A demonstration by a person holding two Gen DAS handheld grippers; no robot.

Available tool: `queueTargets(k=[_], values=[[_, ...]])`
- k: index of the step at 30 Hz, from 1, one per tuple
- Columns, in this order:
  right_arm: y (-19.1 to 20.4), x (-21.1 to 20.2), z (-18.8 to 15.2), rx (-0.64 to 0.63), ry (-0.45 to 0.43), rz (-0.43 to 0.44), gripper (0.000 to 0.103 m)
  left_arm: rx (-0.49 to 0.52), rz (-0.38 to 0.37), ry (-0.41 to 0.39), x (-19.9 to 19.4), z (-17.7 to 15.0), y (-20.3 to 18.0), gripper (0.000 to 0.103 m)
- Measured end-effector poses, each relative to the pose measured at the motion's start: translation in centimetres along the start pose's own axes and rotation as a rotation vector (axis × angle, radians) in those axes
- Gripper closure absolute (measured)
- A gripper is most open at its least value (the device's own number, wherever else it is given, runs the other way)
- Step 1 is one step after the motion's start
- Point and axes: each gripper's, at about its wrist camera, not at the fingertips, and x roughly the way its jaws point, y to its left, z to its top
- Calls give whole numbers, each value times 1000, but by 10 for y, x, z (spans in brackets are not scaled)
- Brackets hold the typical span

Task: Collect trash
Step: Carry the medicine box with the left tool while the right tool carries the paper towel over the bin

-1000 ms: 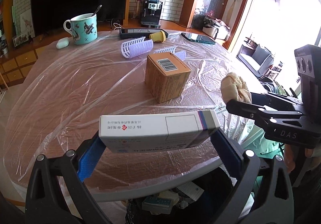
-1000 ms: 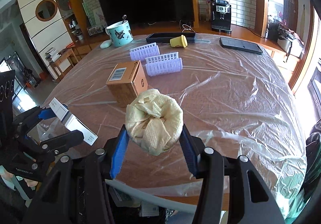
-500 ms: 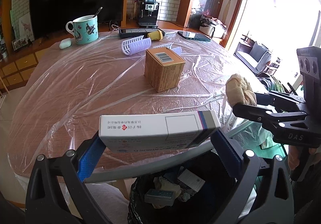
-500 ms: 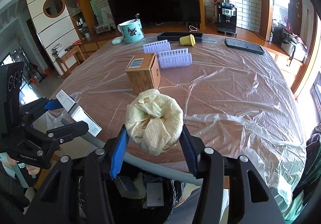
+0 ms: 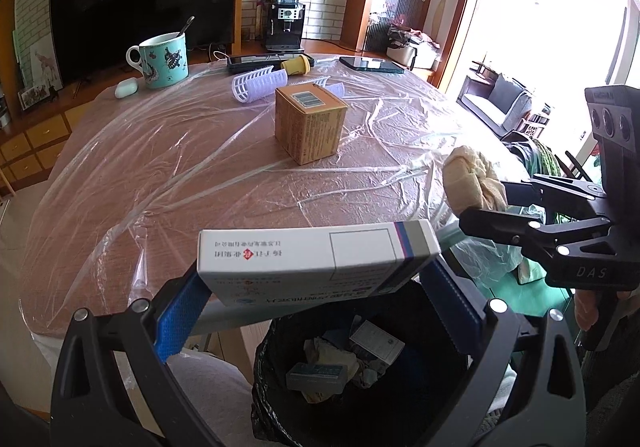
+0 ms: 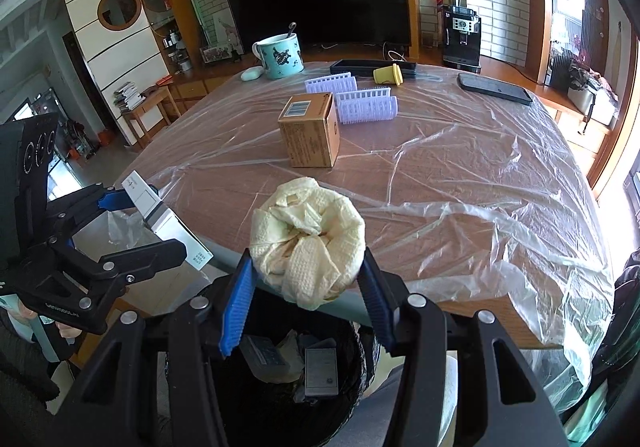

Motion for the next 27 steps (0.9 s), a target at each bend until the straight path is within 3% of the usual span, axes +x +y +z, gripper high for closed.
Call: queueTargets(k=[27], values=[[9,-10,-34,-24,44,17,52,57,-10,44,-9,-27,-19,2]])
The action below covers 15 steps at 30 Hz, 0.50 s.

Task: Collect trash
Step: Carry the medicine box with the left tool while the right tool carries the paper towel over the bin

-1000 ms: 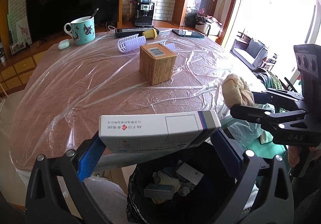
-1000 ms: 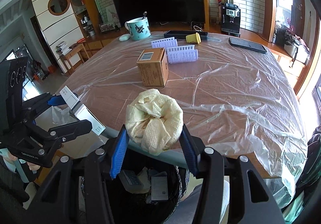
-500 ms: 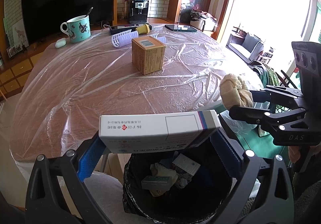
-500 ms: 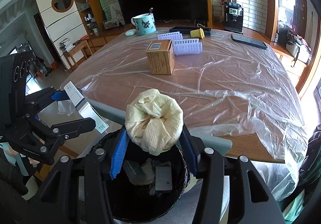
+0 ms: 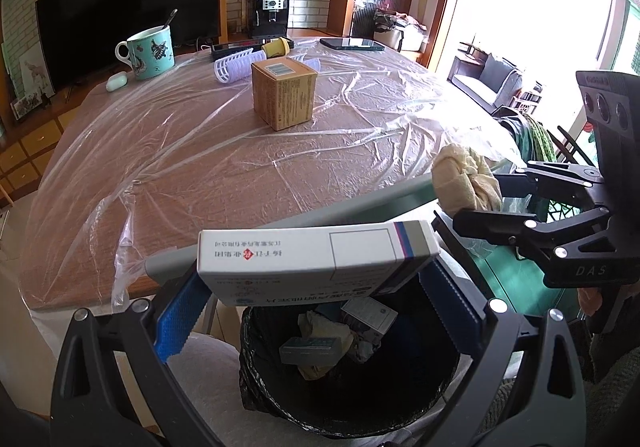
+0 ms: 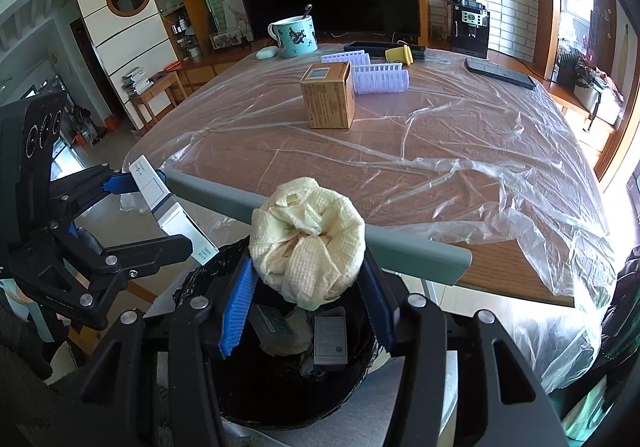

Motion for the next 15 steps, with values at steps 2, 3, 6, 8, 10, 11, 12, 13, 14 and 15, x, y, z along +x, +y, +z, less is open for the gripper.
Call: queueTargets(k=[2,3,6,8,10,11,12,13,14,15], values=[[1,1,0,-5,4,3,52,10,-1,9,1,-2,-1,2],[1,2,0,-7,7,3,52,14,-1,13,1,-3,-2,2],[3,3,-3,-11,16,7,52,21,-1,23,3,-5,-3,2],[3,5,-5,-11,22,8,52,25,-2,28,3,-7,-4,2],[4,6,-6,-11,27,10,52,31,-2,33,4,-8,-5,2],[4,6,-7,-12,29,11,52,33,-2,36,4,-9,-5,2],[4,7,-8,-13,33,12,52,36,-2,38,4,-10,-6,2],[5,7,-10,-14,35,12,52,39,-3,41,5,-11,-6,2],[5,8,-11,-15,38,12,52,41,-3,45,5,-12,-7,2],[6,8,-12,-16,42,12,52,43,-3,49,6,-14,-7,2]])
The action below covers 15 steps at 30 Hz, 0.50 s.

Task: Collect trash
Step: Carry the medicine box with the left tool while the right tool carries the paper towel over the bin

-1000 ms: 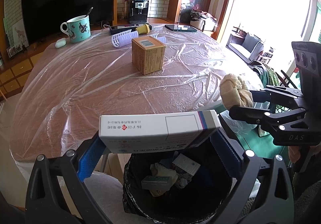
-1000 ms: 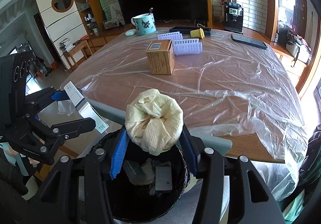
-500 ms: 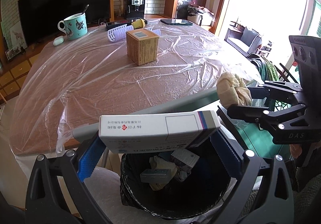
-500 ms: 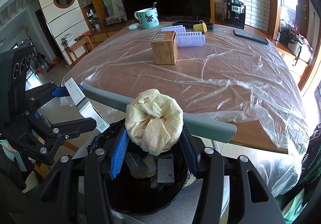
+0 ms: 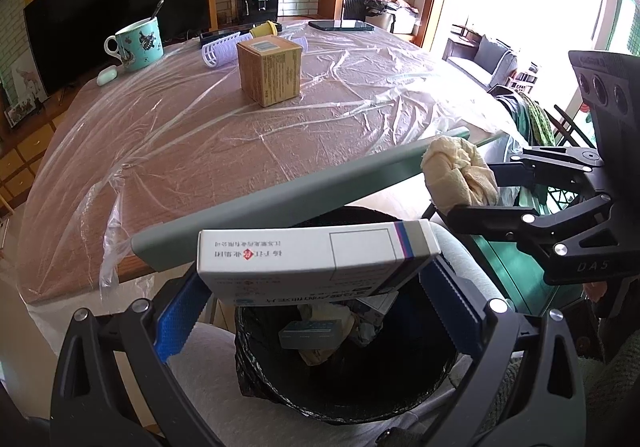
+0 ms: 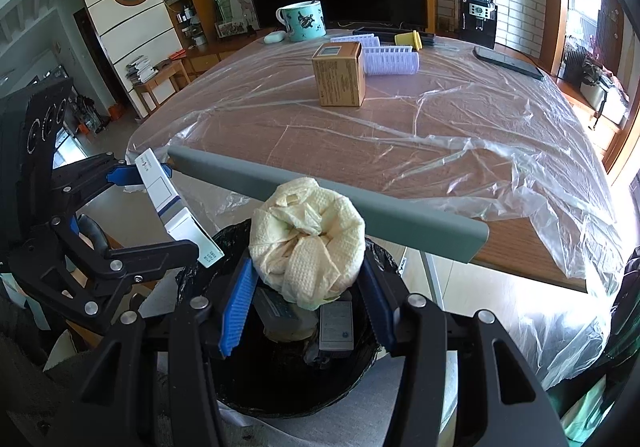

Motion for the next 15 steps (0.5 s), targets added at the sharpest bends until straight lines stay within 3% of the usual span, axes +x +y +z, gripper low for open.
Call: queueTargets(k=[15], values=[[3,20,-19,12,67,14,52,15,6,60,16,-17,-4,2]])
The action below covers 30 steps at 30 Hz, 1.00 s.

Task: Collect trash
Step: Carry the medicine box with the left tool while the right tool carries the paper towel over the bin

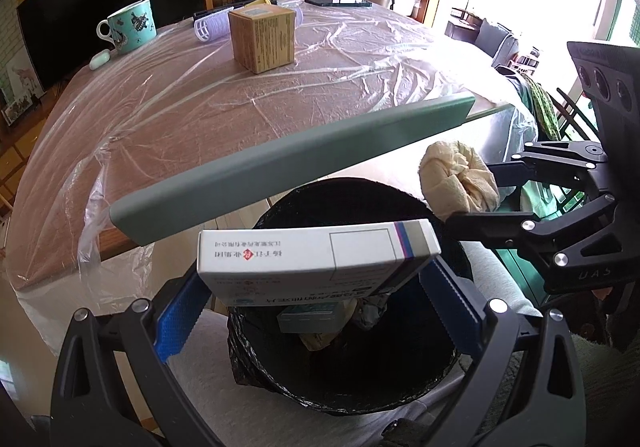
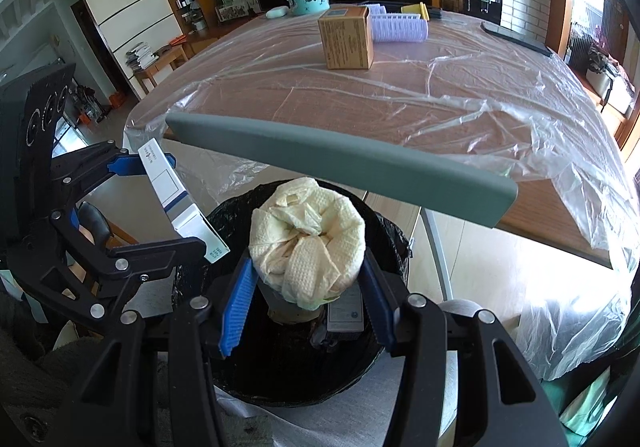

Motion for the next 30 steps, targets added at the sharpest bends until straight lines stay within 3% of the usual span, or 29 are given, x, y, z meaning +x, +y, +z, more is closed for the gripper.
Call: queueTargets(k=[30], values=[[-5,51,-10,21,134,6,52,32,14,111,37,-17,2,2]])
